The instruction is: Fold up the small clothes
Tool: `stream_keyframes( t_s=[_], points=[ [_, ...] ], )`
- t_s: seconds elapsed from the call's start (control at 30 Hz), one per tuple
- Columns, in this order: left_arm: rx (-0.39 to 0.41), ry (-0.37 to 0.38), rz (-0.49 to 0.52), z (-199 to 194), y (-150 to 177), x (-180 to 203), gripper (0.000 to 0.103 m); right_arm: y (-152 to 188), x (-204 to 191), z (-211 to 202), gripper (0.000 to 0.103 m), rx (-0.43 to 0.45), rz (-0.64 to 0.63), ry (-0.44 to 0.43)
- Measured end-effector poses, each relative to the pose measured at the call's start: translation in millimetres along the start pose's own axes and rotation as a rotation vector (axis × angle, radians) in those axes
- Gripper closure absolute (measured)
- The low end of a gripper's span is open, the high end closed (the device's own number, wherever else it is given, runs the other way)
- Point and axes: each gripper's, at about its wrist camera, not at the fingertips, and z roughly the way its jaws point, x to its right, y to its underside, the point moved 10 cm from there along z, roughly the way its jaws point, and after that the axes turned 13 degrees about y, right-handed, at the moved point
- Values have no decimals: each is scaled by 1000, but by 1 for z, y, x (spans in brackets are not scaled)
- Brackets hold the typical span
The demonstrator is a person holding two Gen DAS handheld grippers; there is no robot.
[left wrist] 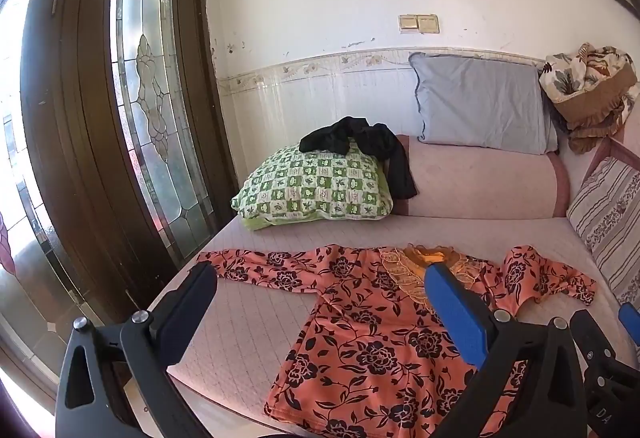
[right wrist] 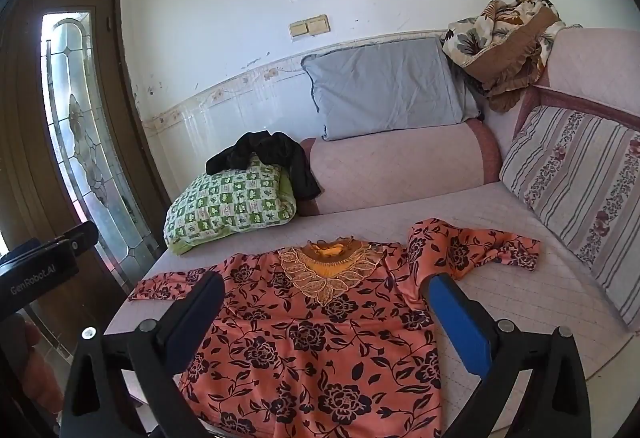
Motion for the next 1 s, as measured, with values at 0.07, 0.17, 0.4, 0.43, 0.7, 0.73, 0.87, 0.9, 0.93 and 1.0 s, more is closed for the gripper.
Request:
stream_keyframes(
  t_s=[0.07, 0.17, 0.4, 0.43, 0.7, 0.73, 0.87, 0.9, 0.93, 1.0],
  points=[
    [3, -2, 0, 1, 1, 0, 0, -5, -2, 0, 0, -2, -5, 6],
    [5, -2, 4, 1, 1, 0, 0, -7, -4, 1, 0, -4, -11, 16],
    [3, 2, -5, 1, 2, -2, 0, -5, -3, 1, 0, -4, -14, 25],
    [3, 2, -7, 0, 2, -3, 0, -5, -4, 1, 0, -4, -14, 25],
    [5, 1, -11, -1, 1, -4, 0, -7, -5, 0, 0, -2, -16, 25],
    [5, 3, -13, -1, 1, -5, 0, -7, -5, 0, 0, -1, -17, 25],
    [5, 5, -15, -2, 2, -4, 0, -8, -5, -1, 0, 0, -17, 26],
    [5, 6, -14, -2, 2, -3, 0, -8, -5, -2, 0, 0, -16, 25],
    [4, 6, -13, -2, 2, -3, 0, -9, -5, -2, 0, 0, -16, 25],
    [4, 7, -10, -3, 3, -1, 0, -8, -5, -2, 0, 0, -16, 26]
  ],
)
